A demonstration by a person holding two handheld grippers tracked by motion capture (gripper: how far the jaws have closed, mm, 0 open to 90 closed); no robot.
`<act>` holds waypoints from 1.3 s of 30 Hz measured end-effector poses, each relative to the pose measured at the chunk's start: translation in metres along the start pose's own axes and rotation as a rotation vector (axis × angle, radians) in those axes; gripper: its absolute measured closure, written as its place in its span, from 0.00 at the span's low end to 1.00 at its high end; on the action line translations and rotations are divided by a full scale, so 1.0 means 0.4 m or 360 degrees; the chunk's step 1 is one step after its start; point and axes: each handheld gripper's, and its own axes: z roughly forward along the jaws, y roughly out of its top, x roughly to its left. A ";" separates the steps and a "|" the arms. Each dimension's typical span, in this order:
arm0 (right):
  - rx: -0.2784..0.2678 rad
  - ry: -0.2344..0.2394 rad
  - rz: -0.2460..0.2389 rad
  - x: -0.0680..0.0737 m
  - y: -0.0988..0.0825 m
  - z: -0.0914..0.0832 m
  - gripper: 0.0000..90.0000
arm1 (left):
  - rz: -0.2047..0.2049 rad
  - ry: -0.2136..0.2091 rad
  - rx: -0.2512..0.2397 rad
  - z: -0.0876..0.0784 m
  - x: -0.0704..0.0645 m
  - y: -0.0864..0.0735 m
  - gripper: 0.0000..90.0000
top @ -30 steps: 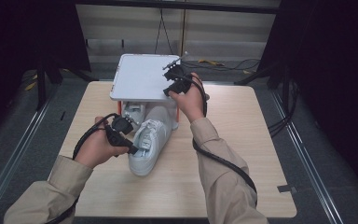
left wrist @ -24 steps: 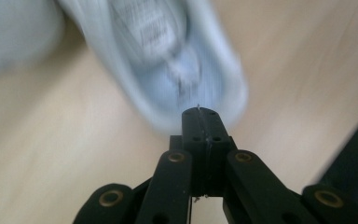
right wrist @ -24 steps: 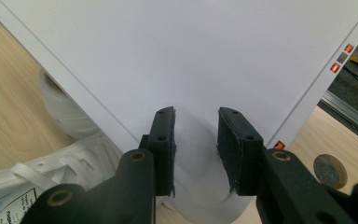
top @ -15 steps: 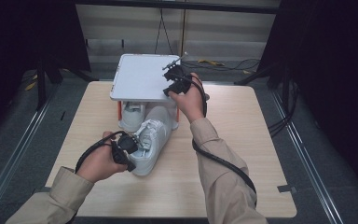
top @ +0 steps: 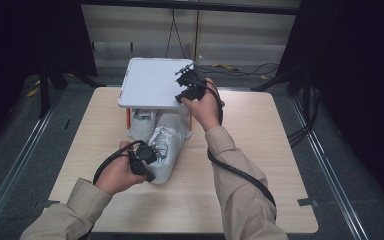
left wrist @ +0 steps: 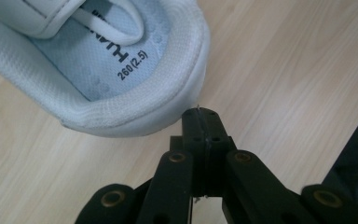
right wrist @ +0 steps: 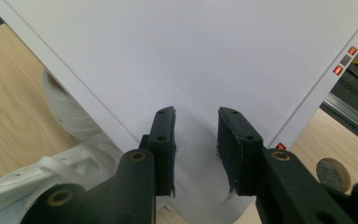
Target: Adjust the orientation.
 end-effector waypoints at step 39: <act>-0.0058 0.0065 0.0019 -0.015 -0.011 0.004 0.76 | -0.0001 0.0494 -0.0319 0.037 0.169 0.166 1.00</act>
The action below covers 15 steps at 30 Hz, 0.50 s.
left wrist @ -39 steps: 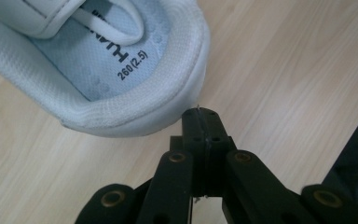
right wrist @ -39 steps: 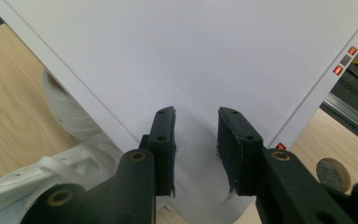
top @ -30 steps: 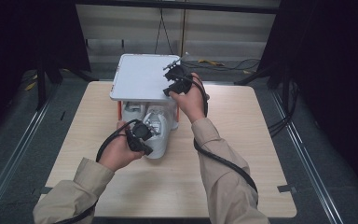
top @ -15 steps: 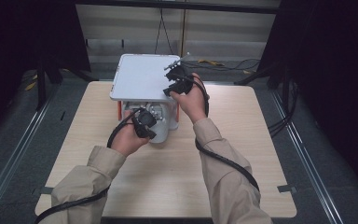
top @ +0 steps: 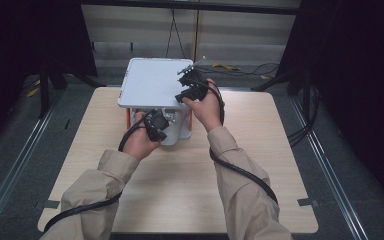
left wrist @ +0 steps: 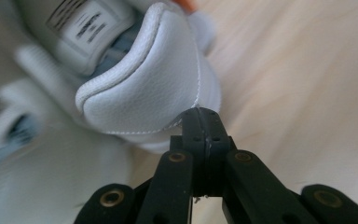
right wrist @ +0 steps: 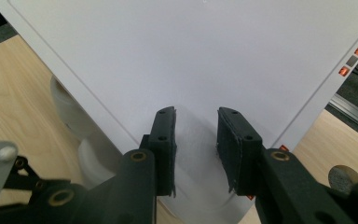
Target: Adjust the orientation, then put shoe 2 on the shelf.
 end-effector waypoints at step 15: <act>-0.0009 0.0009 0.0031 -0.003 0.000 0.002 0.76 | -0.0157 -0.0092 -0.0131 0.002 0.017 -0.022 0.99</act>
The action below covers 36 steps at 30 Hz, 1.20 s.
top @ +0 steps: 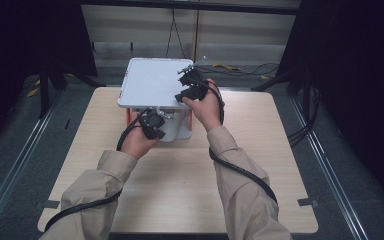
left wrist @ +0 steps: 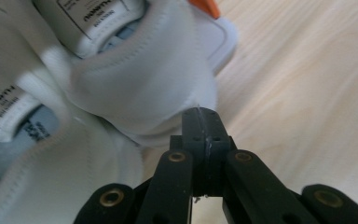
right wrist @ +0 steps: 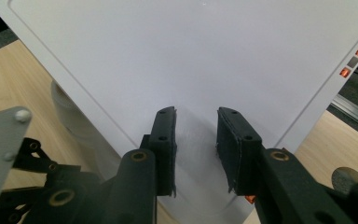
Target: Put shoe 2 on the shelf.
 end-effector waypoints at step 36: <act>0.0078 0.0219 0.0010 0.013 -0.322 -0.136 0.25 | -0.0214 -0.0166 0.0100 -0.094 -0.023 -0.252 0.30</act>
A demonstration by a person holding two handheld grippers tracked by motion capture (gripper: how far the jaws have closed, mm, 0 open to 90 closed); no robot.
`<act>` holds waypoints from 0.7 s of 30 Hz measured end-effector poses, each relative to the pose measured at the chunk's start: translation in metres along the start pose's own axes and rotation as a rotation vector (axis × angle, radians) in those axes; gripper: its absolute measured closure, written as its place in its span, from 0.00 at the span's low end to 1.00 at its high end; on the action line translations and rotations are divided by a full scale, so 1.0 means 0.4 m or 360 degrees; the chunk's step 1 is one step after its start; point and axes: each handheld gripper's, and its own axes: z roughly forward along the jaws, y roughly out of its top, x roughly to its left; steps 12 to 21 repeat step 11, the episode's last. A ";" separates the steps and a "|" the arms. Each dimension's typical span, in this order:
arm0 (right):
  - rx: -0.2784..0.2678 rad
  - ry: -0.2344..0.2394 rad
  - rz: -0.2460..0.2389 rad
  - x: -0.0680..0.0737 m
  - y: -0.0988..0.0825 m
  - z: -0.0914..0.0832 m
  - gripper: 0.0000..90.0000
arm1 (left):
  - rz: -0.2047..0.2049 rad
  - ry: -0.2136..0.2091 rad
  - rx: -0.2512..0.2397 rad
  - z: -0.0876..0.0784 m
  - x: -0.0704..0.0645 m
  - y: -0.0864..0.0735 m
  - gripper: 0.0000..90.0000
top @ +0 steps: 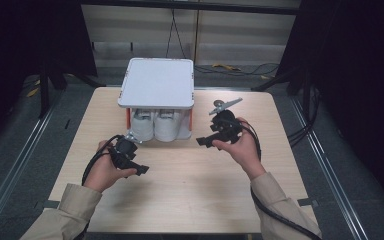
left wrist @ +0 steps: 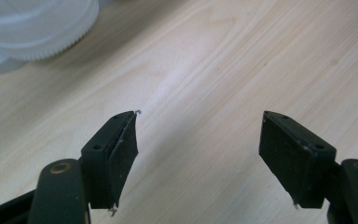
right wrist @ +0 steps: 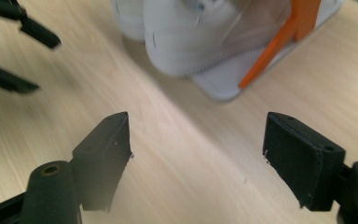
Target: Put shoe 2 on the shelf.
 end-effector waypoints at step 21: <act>0.0065 0.0040 0.0025 0.034 -0.164 0.009 0.21 | -0.0025 0.0027 0.0001 0.011 0.010 -0.062 0.27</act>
